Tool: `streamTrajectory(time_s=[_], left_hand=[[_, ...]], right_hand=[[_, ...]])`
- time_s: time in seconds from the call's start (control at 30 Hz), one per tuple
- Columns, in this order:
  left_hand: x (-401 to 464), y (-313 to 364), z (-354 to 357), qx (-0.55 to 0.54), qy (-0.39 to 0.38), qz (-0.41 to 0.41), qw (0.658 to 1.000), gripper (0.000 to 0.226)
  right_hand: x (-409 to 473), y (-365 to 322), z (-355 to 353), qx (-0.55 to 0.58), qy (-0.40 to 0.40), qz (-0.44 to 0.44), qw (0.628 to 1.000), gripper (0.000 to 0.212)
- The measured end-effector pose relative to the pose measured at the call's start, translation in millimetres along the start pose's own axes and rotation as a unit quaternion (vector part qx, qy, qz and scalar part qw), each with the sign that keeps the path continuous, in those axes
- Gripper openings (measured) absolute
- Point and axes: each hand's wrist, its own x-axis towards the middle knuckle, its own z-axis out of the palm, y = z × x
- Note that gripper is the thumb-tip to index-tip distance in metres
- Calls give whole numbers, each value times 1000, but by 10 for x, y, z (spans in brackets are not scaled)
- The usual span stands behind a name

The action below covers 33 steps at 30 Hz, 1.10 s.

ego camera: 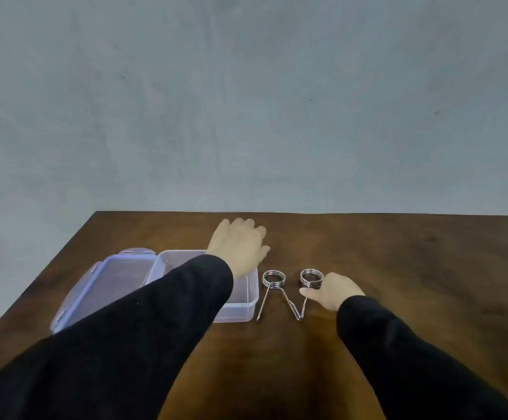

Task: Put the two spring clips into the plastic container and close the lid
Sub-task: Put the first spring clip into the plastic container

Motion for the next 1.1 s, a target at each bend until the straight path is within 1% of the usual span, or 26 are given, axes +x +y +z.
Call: streamTrajectory(time_s=[0.03,0.13,0.2,0.27,0.37,0.5,0.57,0.63,0.7,0.77,0.83,0.9,0.97,1.0,1.1], left_hand=[[-30,21,22,1,-6,-4,1000,33],[-107,38,114,-18,2,-15,1000,33],[-150,24,146,-28,0,-21,999,32],[-189,-19,181,-36,7,-30,999,31],[-231,-90,233,-40,-1,-40,998,33],[-255,-238,229,-50,6,-42,998,37],[-279,-384,210,-58,23,-48,997,39],[-313,-594,194,-70,37,-59,995,40],[-366,-865,203,-84,43,-82,992,40],[-443,-1162,240,-99,43,-115,987,40],[-553,-1469,312,-111,37,-148,982,41],[-697,-1755,423,-119,36,-176,977,40],[-858,-1985,588,-126,31,-193,973,37],[-935,-2068,680,-128,25,-197,972,36],[-1127,-2179,978,-142,0,-199,970,35]], right_hand=[[29,31,63,10,-11,1,1000,67],[34,57,170,30,16,39,999,81],[28,28,184,34,30,43,998,81],[56,6,180,47,33,45,997,75],[100,-34,230,66,39,54,996,65],[136,-76,249,61,58,75,994,50],[162,-96,257,59,66,87,992,42],[202,-117,247,84,79,95,989,35],[229,-178,160,109,108,83,985,31],[250,-296,6,125,148,32,981,29],[220,-508,-181,161,180,-54,969,30],[139,-803,-371,190,186,-147,953,30],[27,-1135,-487,171,155,-238,943,31],[-55,-1308,-507,152,127,-276,941,32],[-201,-1742,-368,51,56,-352,933,38]])
